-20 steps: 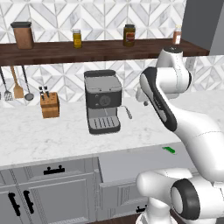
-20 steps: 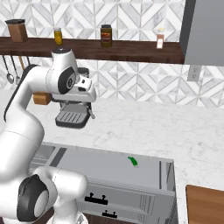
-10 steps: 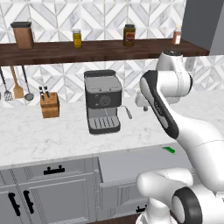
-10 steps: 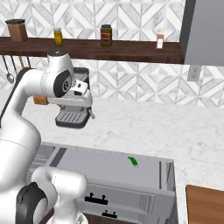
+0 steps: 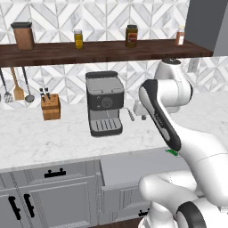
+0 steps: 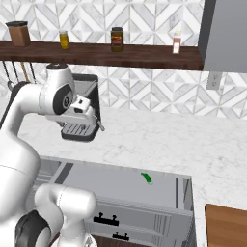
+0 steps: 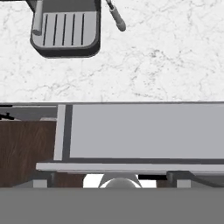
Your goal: Pick up the knife from the drawer and place it on the cutting board. Then place the meat from the plate to the cutting board.
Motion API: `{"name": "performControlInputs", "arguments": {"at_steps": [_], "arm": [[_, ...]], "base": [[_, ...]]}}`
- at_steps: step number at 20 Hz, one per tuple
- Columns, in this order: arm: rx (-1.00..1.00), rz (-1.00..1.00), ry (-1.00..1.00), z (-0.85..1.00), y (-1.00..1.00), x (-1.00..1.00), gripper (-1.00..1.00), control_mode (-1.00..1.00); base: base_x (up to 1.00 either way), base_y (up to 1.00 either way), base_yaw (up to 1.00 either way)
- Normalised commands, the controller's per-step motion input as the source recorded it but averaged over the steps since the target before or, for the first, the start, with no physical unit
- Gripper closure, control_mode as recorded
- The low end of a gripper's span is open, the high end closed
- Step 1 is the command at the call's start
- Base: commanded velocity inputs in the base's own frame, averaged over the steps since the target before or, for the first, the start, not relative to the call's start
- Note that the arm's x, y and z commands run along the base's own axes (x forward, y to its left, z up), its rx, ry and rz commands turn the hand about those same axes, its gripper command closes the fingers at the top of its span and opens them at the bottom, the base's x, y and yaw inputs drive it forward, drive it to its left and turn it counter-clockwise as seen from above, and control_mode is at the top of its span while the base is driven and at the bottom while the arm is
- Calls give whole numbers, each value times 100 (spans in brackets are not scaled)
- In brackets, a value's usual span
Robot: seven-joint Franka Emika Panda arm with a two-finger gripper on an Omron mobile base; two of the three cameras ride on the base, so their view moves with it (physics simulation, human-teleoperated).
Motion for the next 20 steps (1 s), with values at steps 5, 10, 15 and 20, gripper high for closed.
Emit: {"name": "performControlInputs", "arguments": {"at_steps": [5,10,15,20], "arm": [[4,0,1,-1,-42,0,-100,-100],[0,0,0,0,0,-3,-100,-100],[0,1,1,-2,2,-10,-100,100],[0,0,0,0,0,0,-100,100]], "base": [[0,0,0],[0,0,0],[-27,43,0],[-11,100,-23]]}}
